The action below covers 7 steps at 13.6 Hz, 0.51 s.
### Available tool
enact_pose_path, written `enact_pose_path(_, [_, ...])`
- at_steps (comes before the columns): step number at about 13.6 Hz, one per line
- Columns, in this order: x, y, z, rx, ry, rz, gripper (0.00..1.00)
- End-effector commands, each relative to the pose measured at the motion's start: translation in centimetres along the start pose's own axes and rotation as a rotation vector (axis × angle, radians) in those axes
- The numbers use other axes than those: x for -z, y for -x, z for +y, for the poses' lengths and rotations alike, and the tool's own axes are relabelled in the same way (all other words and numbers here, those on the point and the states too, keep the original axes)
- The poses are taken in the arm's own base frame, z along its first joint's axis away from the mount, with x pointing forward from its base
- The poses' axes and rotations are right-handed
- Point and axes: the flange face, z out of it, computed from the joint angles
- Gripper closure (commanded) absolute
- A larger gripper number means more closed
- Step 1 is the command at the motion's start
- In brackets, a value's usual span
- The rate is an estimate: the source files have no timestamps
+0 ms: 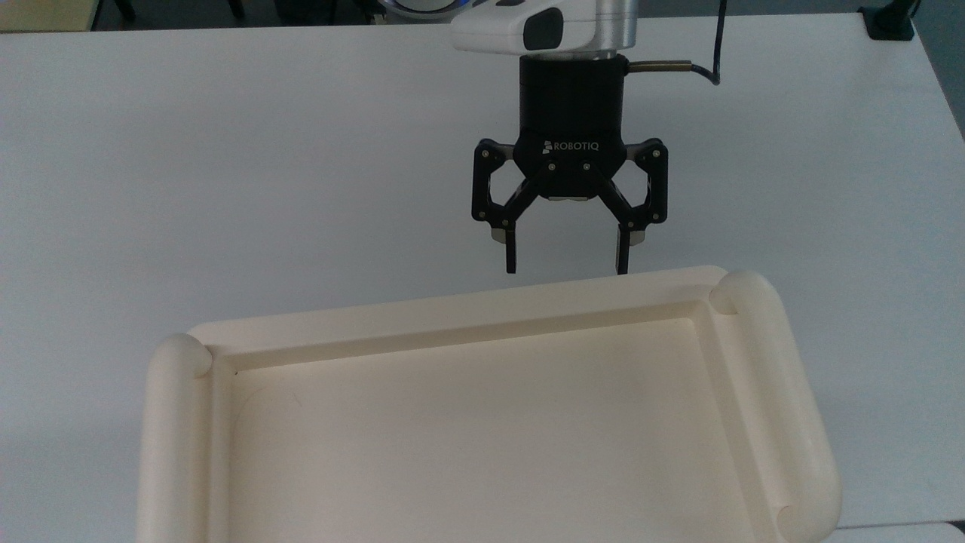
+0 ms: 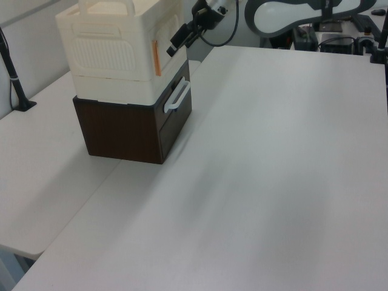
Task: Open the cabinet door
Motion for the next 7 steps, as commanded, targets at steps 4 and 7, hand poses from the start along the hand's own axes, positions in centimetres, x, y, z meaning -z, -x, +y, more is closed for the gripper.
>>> enact_pose_path(4, [-2.0, 0.0, -1.9, 0.081, 0.016, 0.133, 0.22])
enact_pose_path(7, [-2.3, -0.1, -2.6, 0.085, 0.013, 0.141, 0.26])
